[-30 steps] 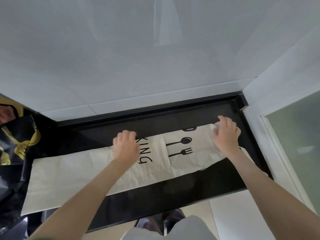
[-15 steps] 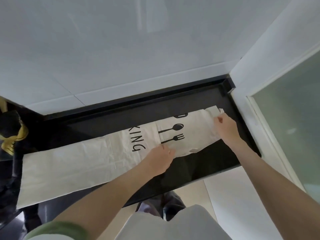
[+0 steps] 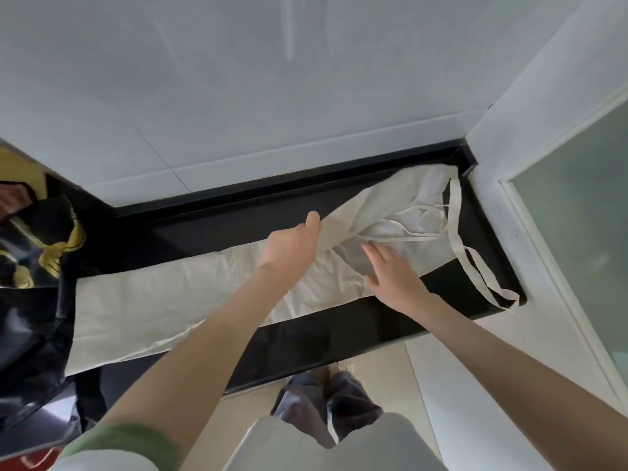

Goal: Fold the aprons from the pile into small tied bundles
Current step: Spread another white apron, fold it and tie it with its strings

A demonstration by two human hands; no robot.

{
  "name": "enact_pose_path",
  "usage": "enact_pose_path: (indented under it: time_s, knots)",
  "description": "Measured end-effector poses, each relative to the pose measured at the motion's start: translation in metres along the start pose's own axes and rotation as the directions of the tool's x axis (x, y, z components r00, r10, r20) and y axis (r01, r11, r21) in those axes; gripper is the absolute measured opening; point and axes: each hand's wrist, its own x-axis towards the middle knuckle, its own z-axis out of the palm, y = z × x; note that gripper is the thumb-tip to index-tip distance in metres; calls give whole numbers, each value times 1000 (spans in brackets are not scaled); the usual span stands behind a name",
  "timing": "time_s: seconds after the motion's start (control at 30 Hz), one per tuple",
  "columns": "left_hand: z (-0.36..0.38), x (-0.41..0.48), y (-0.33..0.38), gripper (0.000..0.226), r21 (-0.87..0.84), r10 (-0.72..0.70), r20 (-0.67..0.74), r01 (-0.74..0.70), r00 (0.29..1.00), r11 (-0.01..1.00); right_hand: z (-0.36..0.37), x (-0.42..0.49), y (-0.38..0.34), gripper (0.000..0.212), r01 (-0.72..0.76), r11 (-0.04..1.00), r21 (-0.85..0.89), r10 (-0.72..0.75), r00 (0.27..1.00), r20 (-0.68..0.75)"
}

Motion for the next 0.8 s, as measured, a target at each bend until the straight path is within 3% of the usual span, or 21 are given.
enact_pose_path:
  time_s: [0.03,0.1,0.17,0.23,0.33,0.43,0.53,0.6,0.73,0.8]
  knots:
    - [-4,-2,-3,25,36,-18,-40,19,999,999,-1,8,-4,68,-46,999,6,46,999,5]
    - [-4,-3,-11,48,96,-83,-179,102,980,990,-3,25,-9,73,-101,995,24,101,995,6]
    - [1,0,-18,69,21,-92,-286,102,954,995,-4,36,-13,71,-108,994,15,108,994,-1]
    - [10,5,-21,65,-64,-54,-259,38,965,997,-4,44,-13,63,-113,993,-37,114,993,8]
    - [11,1,-22,45,-53,37,-217,-50,975,997,-3,53,-13,50,-112,990,-90,112,994,-5]
    - [17,9,-25,15,-69,40,-131,-50,990,996,-5,58,-16,54,-139,990,33,141,989,-50]
    - [1,11,-26,18,-162,-20,-173,-8,985,987,-7,63,-15,58,-181,979,96,178,983,43]
    - [-6,14,-27,19,-213,-17,-169,-19,986,977,-10,67,-13,44,-186,982,42,182,979,91]
    - [-15,21,-36,18,-252,-22,-165,-21,986,967,-15,66,-19,17,-88,995,-56,91,995,43]
    - [-17,22,-38,22,-243,-22,-162,-18,987,970,-21,61,-29,11,-92,994,66,90,995,35]
